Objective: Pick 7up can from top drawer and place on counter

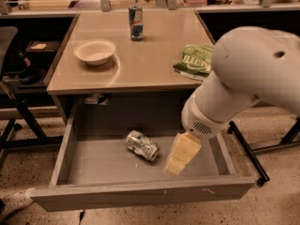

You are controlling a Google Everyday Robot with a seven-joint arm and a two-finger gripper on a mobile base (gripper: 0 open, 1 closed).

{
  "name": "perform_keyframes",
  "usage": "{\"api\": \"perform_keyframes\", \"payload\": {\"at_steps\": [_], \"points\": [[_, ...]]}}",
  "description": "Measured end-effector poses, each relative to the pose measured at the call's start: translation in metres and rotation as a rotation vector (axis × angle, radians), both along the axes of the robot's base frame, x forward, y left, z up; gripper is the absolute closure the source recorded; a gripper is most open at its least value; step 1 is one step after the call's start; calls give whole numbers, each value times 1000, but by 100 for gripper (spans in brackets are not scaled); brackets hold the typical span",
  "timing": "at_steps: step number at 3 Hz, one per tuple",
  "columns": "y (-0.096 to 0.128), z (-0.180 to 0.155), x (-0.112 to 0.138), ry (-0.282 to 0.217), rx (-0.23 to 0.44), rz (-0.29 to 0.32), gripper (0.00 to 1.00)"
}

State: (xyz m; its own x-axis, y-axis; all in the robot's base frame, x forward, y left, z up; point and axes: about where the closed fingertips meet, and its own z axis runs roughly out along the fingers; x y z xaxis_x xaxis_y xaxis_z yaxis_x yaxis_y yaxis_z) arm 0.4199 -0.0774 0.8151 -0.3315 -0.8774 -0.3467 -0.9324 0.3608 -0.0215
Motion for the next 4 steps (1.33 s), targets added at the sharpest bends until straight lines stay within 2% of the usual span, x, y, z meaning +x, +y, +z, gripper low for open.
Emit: {"api": "perform_keyframes", "payload": {"at_steps": [1, 2, 4], "points": [[43, -32, 20, 6, 48, -17, 0], [43, -33, 20, 7, 48, -17, 0], [85, -95, 55, 74, 123, -113, 0]]}}
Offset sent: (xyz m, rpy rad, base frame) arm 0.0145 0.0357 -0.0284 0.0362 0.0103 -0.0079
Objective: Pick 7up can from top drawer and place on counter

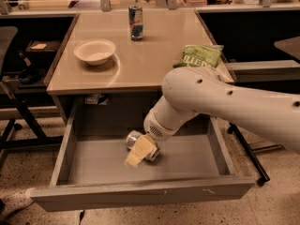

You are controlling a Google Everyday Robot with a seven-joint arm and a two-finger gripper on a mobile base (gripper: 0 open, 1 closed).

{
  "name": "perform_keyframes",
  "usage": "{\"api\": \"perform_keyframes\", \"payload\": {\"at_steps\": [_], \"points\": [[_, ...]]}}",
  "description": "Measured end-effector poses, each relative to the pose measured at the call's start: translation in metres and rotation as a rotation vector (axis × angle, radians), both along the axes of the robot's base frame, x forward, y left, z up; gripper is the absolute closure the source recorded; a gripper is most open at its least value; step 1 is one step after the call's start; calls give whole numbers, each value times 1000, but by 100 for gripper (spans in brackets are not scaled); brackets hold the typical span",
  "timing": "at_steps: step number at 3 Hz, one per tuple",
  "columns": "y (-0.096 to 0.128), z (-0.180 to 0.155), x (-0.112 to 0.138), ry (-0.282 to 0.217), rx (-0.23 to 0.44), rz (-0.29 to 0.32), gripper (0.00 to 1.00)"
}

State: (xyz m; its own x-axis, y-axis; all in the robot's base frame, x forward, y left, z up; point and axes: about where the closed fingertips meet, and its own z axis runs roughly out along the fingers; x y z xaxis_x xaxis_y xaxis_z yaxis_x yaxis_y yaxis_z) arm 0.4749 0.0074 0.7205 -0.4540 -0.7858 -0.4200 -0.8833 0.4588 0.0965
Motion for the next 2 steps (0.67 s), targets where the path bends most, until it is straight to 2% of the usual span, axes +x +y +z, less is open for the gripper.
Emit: {"api": "perform_keyframes", "payload": {"at_steps": [1, 2], "points": [[14, -29, 12, 37, 7, -45, 0], [16, -31, 12, 42, 9, -51, 0]]}}
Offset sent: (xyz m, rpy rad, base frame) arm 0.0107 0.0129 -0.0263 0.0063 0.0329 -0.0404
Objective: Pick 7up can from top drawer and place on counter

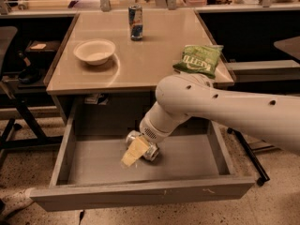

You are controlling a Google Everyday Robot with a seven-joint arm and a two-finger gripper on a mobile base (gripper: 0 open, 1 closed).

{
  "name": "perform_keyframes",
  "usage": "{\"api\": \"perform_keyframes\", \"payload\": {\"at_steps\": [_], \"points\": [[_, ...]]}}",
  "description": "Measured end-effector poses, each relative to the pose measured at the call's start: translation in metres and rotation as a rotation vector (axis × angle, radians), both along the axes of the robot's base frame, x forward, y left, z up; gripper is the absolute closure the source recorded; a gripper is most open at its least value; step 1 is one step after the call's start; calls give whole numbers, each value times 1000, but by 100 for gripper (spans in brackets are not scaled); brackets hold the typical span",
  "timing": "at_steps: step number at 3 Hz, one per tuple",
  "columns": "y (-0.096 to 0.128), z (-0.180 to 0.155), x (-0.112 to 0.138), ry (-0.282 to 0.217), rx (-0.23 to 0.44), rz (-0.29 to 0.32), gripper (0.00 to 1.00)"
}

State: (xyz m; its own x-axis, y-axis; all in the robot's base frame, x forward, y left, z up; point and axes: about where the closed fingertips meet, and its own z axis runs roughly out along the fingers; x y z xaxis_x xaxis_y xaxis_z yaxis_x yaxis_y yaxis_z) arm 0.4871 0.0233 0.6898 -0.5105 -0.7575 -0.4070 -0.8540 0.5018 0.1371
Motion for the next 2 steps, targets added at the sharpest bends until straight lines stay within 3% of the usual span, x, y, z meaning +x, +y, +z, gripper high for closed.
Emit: {"api": "perform_keyframes", "payload": {"at_steps": [2], "points": [[4, -56, 6, 64, -4, -67, 0]]}}
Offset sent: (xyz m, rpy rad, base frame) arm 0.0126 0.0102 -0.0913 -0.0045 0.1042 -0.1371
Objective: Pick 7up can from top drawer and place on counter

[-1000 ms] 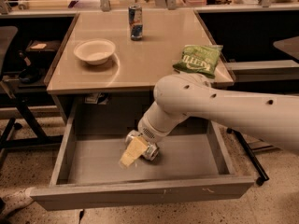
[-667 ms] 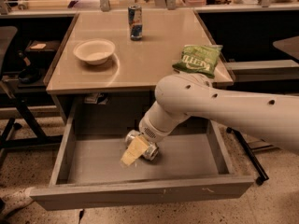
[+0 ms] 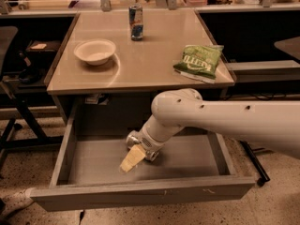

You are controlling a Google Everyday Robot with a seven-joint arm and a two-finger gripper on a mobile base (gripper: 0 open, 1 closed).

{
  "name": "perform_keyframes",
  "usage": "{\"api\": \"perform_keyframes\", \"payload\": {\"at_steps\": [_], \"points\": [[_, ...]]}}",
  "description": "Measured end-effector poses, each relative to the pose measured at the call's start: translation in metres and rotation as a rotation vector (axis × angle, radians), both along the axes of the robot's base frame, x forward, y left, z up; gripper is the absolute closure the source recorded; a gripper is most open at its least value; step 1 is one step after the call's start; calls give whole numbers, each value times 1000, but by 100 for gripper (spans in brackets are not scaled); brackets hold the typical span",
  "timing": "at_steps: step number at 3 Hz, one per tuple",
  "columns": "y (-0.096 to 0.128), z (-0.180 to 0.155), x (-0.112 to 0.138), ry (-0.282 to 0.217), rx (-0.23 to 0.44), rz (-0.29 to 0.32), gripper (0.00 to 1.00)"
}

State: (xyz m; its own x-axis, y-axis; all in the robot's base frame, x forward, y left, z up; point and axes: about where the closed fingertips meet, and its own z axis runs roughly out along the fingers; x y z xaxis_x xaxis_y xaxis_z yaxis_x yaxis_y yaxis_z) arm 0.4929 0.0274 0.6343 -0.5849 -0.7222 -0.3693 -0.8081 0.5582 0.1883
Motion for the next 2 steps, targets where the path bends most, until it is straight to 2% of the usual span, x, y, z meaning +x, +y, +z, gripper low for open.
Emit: {"api": "perform_keyframes", "payload": {"at_steps": [1, 2], "points": [[6, -14, 6, -3, -6, -26, 0], [6, -14, 7, -4, -5, -28, 18]]}}
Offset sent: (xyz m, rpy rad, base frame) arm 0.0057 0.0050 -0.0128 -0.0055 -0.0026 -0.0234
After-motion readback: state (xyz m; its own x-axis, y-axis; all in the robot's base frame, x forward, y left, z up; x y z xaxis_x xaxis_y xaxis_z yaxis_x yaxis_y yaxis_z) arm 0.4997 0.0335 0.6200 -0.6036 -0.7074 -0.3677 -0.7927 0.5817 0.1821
